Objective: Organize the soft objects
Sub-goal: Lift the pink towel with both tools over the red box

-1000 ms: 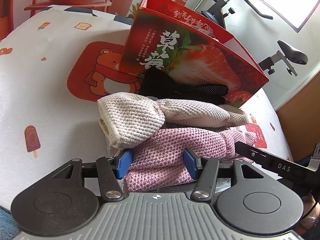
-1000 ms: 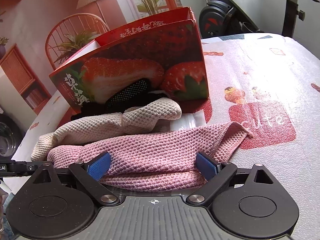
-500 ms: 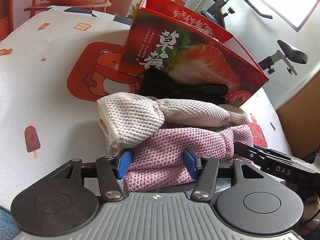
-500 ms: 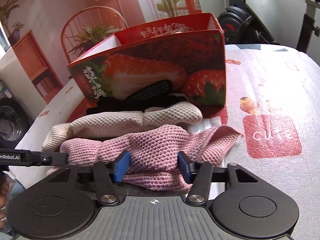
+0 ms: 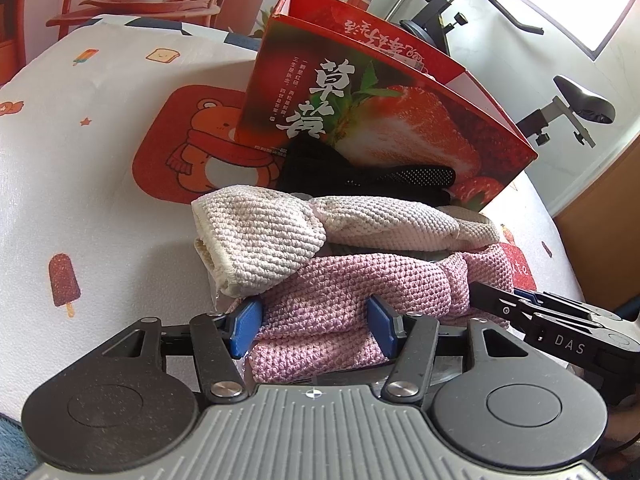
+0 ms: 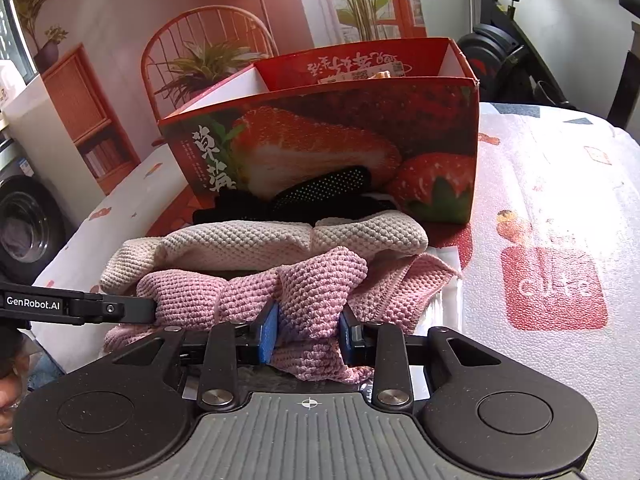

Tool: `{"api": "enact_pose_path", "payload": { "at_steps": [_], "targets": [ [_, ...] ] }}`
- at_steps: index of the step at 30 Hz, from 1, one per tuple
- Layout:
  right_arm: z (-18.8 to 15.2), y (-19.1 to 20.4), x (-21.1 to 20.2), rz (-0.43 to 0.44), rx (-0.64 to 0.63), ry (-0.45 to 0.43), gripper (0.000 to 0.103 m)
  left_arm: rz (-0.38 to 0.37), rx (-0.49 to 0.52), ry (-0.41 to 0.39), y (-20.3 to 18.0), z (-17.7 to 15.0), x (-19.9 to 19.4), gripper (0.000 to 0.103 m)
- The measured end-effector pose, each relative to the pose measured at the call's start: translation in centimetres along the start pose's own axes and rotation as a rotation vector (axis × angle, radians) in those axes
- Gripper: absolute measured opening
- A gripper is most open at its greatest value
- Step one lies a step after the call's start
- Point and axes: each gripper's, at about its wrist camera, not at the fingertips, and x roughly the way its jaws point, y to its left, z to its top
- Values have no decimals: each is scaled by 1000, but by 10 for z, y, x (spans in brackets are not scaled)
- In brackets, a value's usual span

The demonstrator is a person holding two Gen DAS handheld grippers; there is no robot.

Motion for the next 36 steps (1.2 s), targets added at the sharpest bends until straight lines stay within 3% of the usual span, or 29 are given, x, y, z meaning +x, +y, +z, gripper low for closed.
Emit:
{"api": "enact_pose_path", "payload": {
  "at_steps": [6, 8, 12, 15, 27, 32, 36],
  "targets": [
    [0, 5, 0, 18, -16, 8, 29, -1, 20, -1, -4, 0, 0, 62],
    [0, 9, 0, 27, -30, 11, 29, -6, 17, -9, -3, 0, -1, 57],
    [-1, 15, -2, 46, -51, 9, 28, -14, 16, -32, -3, 0, -6, 31],
    [0, 17, -7, 62, -50, -6, 27, 11, 46, -67, -10, 2, -15, 25],
    [40, 24, -54, 115, -82, -205, 25, -9, 201, -315, -40, 31, -77, 24],
    [74, 24, -70, 116, -103, -291, 25, -16, 256, -402, -59, 59, -92, 24],
    [111, 21, -72, 103, -104, -342, 25, -41, 229, -437, -67, 92, -92, 24]
  ]
}}
